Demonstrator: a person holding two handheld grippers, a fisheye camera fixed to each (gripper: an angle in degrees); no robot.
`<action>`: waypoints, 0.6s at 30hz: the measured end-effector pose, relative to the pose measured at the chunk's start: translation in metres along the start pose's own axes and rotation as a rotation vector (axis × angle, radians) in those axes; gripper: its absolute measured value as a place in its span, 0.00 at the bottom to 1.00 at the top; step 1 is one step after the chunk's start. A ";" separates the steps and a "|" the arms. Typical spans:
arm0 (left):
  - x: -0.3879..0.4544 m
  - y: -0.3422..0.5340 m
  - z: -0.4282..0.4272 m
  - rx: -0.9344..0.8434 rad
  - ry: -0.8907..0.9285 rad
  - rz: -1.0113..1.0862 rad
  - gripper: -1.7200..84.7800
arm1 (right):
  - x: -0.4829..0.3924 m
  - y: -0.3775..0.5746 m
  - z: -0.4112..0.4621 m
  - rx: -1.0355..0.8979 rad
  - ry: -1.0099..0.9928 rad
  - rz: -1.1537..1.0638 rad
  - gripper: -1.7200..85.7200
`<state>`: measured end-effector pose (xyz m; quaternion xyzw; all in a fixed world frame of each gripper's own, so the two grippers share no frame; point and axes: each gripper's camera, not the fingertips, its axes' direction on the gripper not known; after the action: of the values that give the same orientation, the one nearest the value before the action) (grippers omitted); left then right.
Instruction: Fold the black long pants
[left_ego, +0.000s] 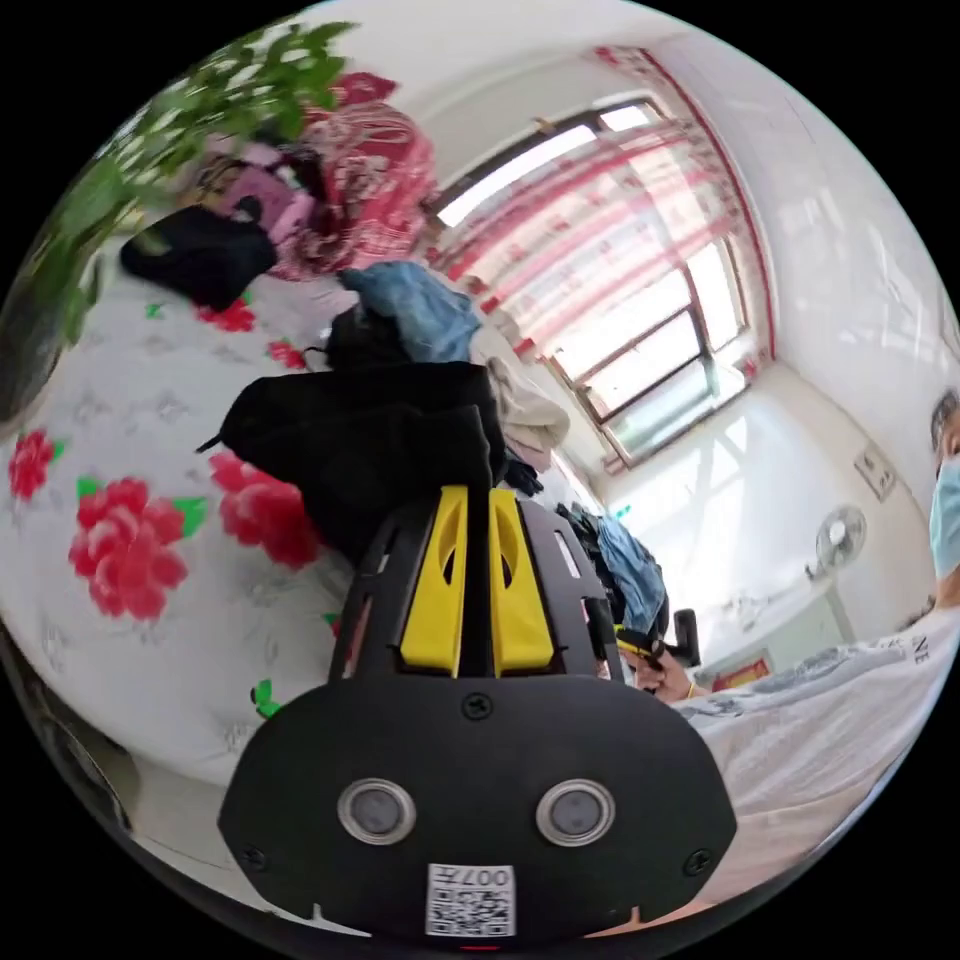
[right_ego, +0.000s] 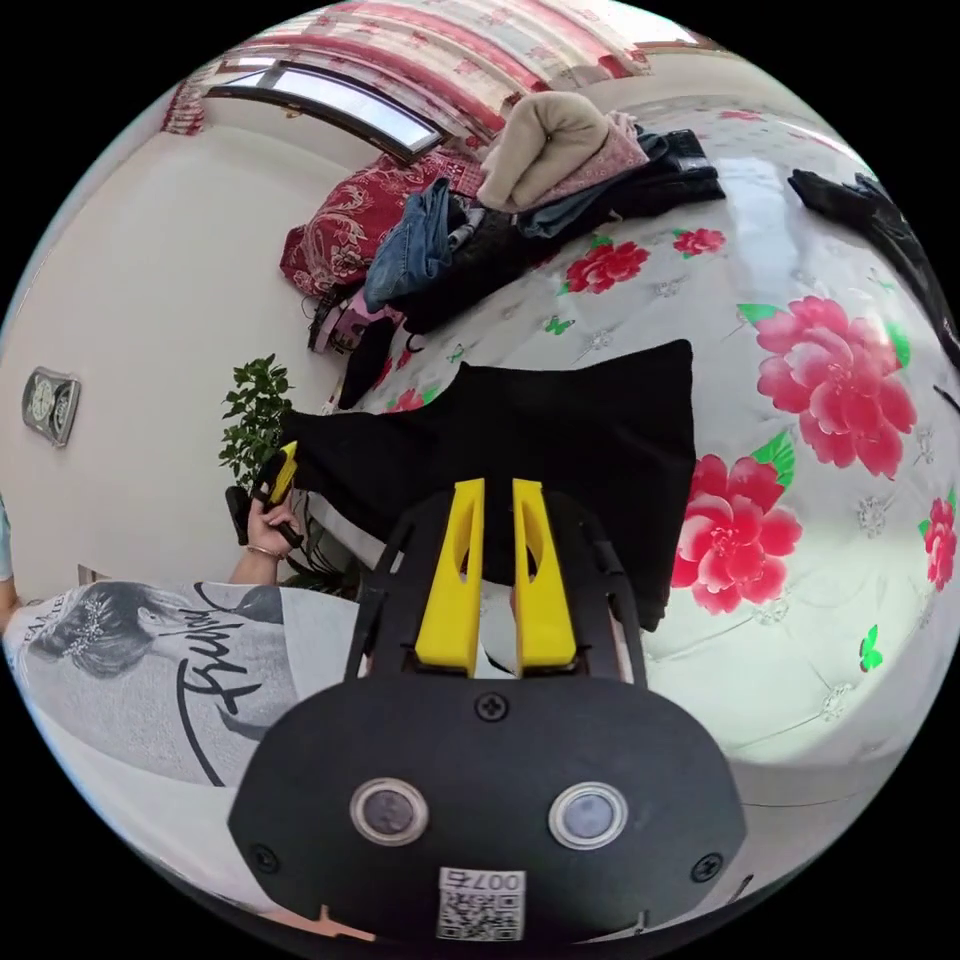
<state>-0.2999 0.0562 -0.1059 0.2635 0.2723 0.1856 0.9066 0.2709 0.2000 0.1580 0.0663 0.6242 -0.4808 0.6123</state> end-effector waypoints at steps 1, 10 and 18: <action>0.039 -0.012 0.022 -0.071 0.027 0.150 0.05 | 0.010 0.003 -0.013 0.054 -0.004 0.028 0.10; 0.237 0.099 0.250 -0.781 0.472 0.688 0.07 | 0.092 0.027 -0.076 0.313 -0.024 0.275 0.12; 0.132 0.115 0.262 -0.812 0.220 0.376 0.10 | 0.150 0.041 -0.082 0.275 -0.074 0.412 0.16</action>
<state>-0.0640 0.1115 0.0953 -0.0897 0.2196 0.4656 0.8526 0.2047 0.2018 -0.0049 0.2573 0.5033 -0.4285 0.7049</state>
